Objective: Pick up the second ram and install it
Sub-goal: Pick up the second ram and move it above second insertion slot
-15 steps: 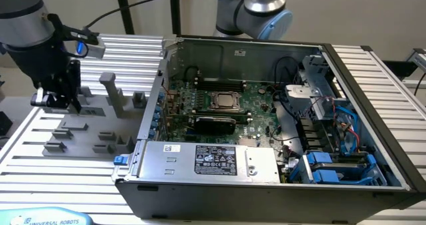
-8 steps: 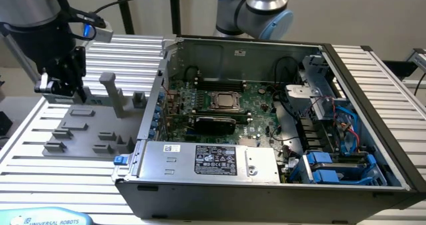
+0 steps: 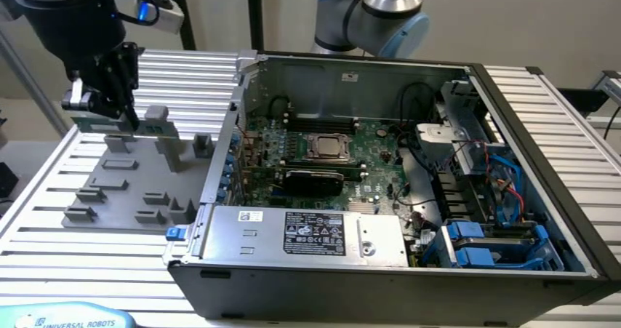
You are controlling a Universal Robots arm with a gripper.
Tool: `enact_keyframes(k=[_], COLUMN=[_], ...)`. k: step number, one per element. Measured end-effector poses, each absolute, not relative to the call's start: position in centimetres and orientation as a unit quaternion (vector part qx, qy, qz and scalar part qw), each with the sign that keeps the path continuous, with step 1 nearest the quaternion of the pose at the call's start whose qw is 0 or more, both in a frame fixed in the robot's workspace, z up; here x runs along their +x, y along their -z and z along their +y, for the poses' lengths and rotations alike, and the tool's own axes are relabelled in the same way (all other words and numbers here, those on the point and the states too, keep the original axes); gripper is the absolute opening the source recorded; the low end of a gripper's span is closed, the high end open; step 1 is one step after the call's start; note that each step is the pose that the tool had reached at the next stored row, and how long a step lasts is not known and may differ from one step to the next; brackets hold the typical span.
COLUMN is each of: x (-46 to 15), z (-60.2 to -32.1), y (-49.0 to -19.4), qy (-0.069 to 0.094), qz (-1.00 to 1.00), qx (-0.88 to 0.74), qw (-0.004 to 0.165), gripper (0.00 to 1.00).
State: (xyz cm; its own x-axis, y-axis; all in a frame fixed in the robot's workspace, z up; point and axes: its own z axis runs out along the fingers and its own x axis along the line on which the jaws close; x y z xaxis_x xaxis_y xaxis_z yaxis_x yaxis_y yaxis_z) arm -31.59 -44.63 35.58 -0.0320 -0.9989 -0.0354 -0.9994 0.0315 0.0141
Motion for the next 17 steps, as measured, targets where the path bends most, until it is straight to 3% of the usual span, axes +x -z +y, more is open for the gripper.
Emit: enact_keyframes(k=[10, 17], x=[-27.0, -23.9], z=[-44.6, -44.6], y=[-38.7, -39.0], qy=[-0.019, -0.022], qz=[0.718, 0.718], qx=[-0.696, -0.696], qw=[0.009, 0.012], gripper=[0.13, 0.13])
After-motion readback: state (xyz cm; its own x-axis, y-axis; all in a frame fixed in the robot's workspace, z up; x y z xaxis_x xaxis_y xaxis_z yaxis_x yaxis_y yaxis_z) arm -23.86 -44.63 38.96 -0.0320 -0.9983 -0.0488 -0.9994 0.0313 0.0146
